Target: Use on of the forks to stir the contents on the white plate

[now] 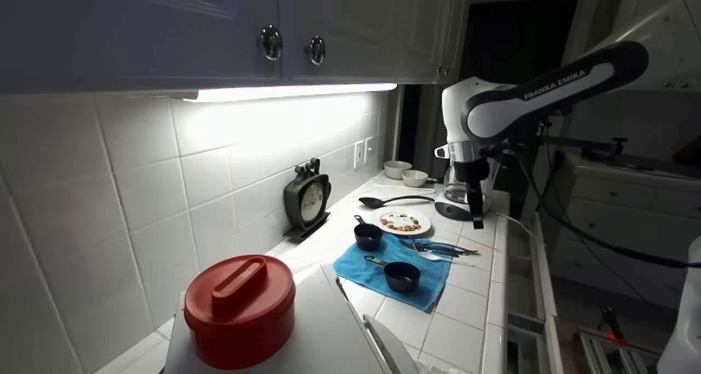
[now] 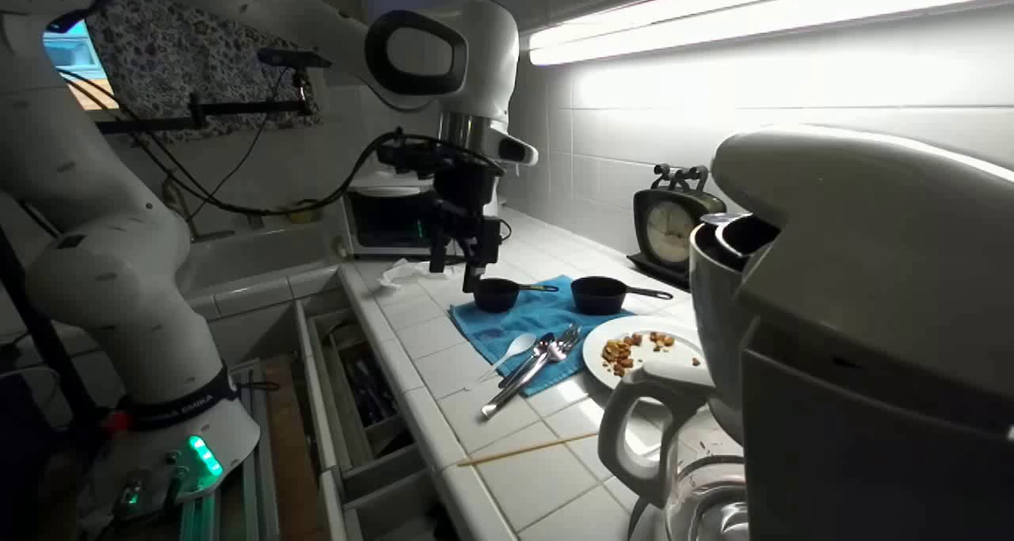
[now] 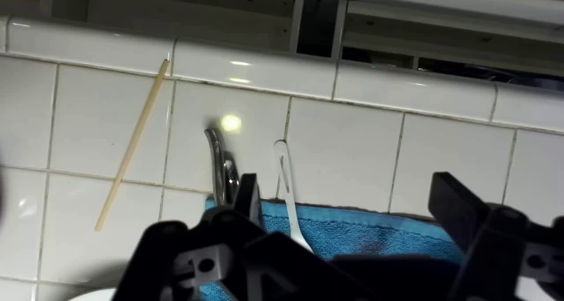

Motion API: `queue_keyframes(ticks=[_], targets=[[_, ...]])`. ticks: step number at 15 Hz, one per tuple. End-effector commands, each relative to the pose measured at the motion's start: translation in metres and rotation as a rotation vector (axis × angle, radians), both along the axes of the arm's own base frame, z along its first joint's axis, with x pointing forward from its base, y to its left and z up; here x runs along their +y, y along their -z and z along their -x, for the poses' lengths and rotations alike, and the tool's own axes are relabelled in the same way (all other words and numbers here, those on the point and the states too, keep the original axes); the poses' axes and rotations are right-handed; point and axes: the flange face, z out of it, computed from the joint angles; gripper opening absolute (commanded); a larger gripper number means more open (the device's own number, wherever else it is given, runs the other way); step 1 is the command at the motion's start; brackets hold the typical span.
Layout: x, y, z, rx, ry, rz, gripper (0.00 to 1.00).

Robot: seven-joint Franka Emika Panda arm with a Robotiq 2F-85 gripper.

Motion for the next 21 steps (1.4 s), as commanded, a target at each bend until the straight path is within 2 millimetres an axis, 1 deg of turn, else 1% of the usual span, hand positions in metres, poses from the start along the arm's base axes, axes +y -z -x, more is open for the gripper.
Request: queue_keyframes(ticks=[1,4,6,8,10,12,15,17,19,21], targets=[[0.000,-0.001,0.000,0.001,0.000,0.000,1.00],[0.000,-0.001,0.000,0.001,0.000,0.000,1.00],[-0.011,0.012,0.003,0.068,0.095,-0.023,1.00],[-0.024,0.024,0.012,0.090,0.191,-0.042,1.00],[-0.038,0.031,0.016,0.012,0.216,-0.025,1.00],[-0.048,0.034,0.017,-0.064,0.207,0.004,1.00],[-0.055,0.040,0.017,-0.200,0.146,0.029,1.00],[-0.058,0.050,0.018,-0.266,0.103,0.044,1.00],[-0.062,0.061,0.022,-0.304,0.069,0.049,1.00],[-0.065,0.072,0.026,-0.307,0.047,0.046,1.00]])
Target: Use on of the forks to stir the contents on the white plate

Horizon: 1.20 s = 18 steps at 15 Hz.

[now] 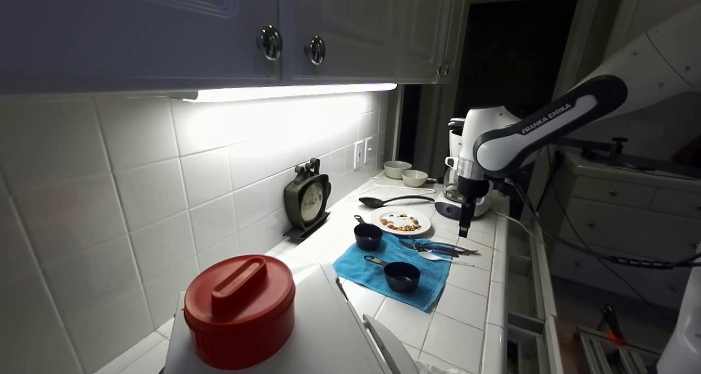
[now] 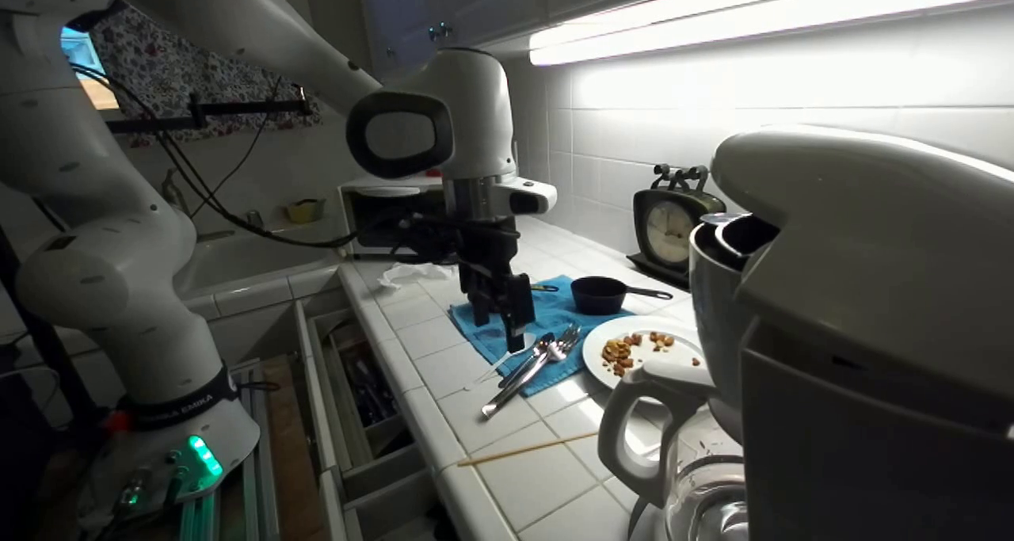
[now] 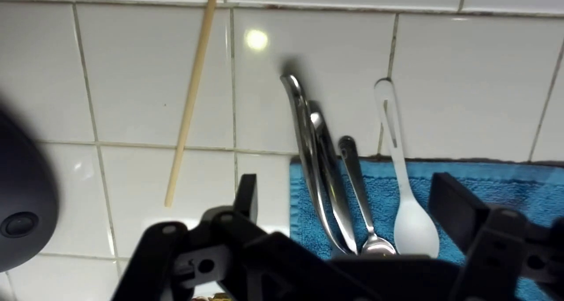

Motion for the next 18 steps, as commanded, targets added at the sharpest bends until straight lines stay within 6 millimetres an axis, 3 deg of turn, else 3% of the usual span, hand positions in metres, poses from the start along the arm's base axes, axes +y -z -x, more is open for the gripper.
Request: queue_keyframes(ticks=[1,8,15,16,17,18], targets=[[-0.005,0.015,0.014,-0.030,-0.053,-0.008,1.00],[-0.018,0.042,0.020,-0.029,-0.227,0.017,1.00],[-0.015,0.066,-0.001,0.002,-0.388,0.023,0.97],[-0.014,0.068,-0.003,0.007,-0.404,0.021,0.91],[-0.014,0.070,-0.005,0.014,-0.417,0.020,0.72],[-0.013,0.072,-0.007,0.020,-0.426,0.019,0.64]])
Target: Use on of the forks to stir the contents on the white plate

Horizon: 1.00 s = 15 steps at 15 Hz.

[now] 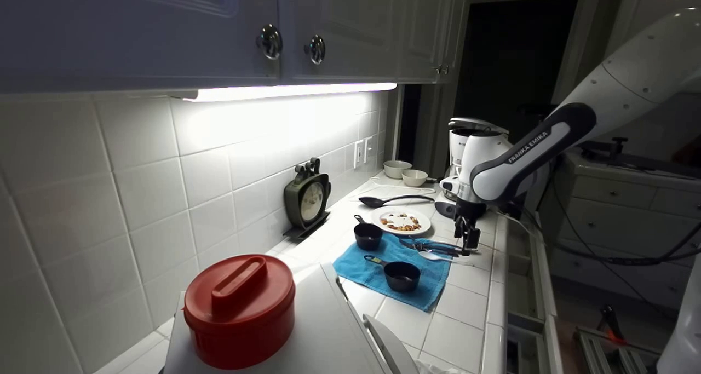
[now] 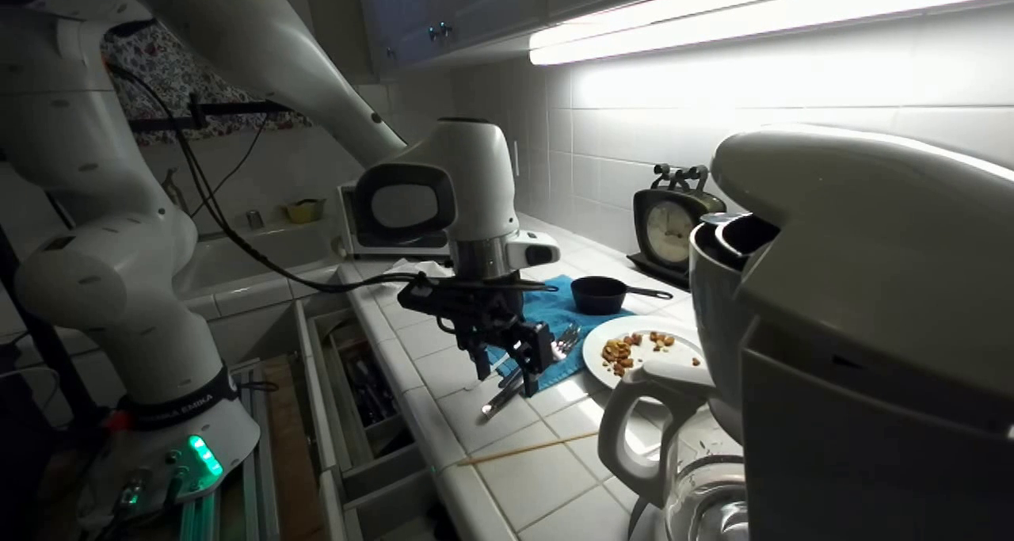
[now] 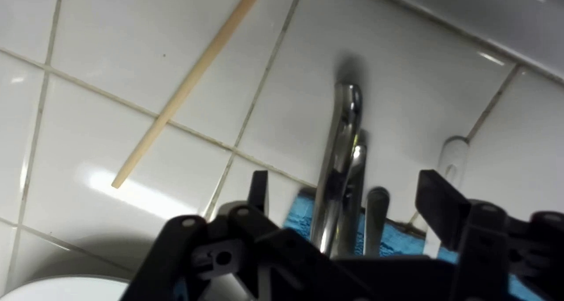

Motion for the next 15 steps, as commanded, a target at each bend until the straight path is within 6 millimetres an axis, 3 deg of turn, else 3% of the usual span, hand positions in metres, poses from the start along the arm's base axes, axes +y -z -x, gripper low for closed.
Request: queue_keyframes(ticks=[1,8,10,11,12,15], targets=[[-0.0020,0.0076,-0.0122,0.010,-0.048,-0.004,0.56],[-0.0050,0.0067,-0.0196,0.019,-0.062,0.005,0.09],[-0.0071,0.0032,-0.0216,0.014,-0.062,0.009,0.10],[-0.0079,0.0033,-0.0217,0.017,-0.062,0.010,0.06],[-0.0075,0.0041,-0.0216,0.018,-0.061,0.009,0.10],[-0.0079,0.0052,-0.0213,0.022,-0.061,0.008,0.10]])
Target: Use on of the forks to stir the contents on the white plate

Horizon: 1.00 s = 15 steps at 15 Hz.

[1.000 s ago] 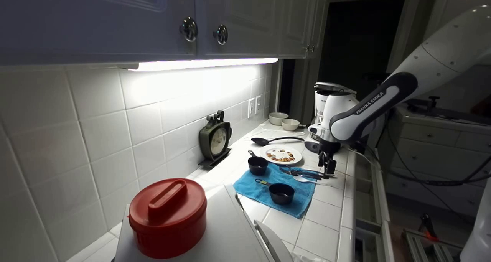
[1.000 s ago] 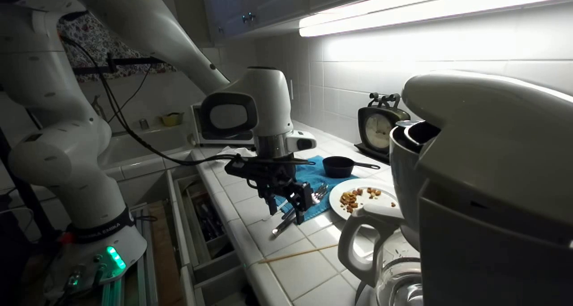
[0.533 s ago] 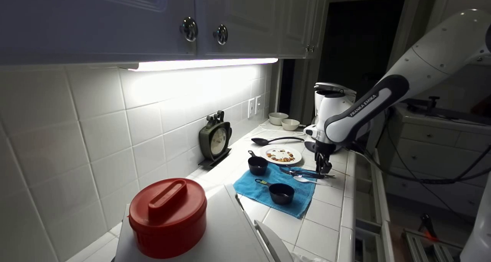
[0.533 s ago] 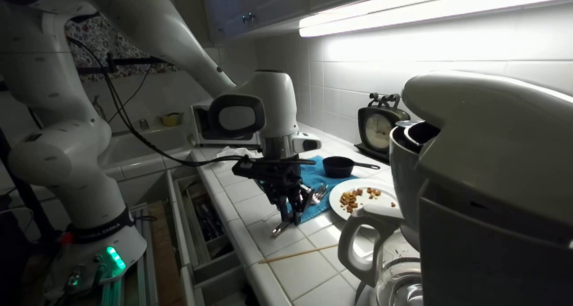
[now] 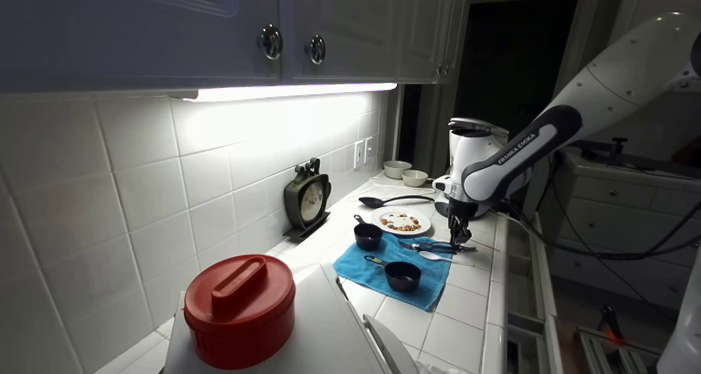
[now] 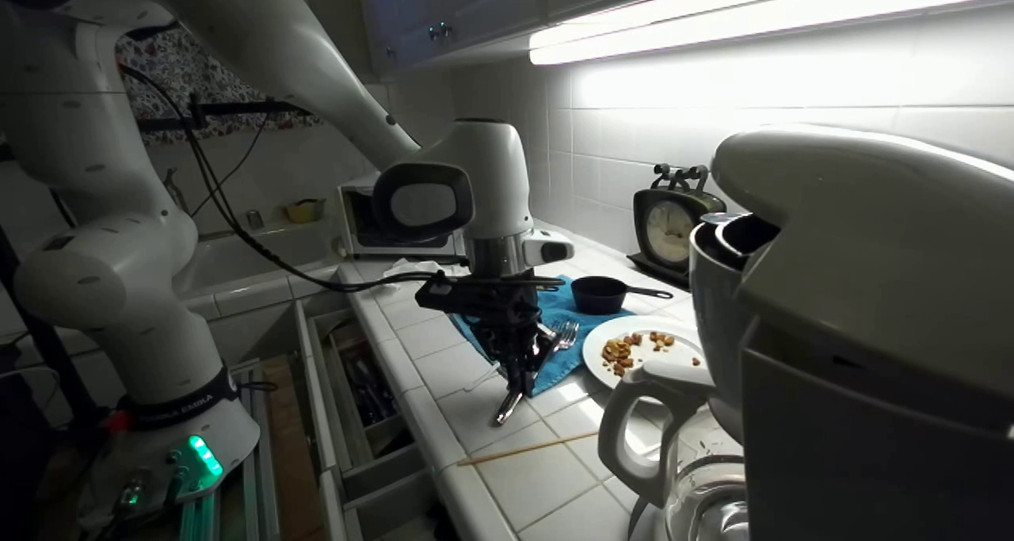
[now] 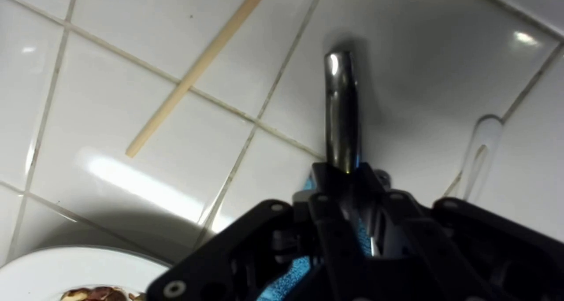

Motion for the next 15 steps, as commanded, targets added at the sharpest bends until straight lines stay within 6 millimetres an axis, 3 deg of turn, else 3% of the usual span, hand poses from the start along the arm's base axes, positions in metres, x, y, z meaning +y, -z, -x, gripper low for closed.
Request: queue_keyframes(ticks=[1,9,15], targets=[[-0.005,0.003,-0.002,0.014,-0.011,-0.008,0.10],[-0.011,-0.029,0.004,0.016,0.015,-0.103,0.08],[-0.016,-0.015,-0.014,0.132,0.137,-0.116,0.08]])
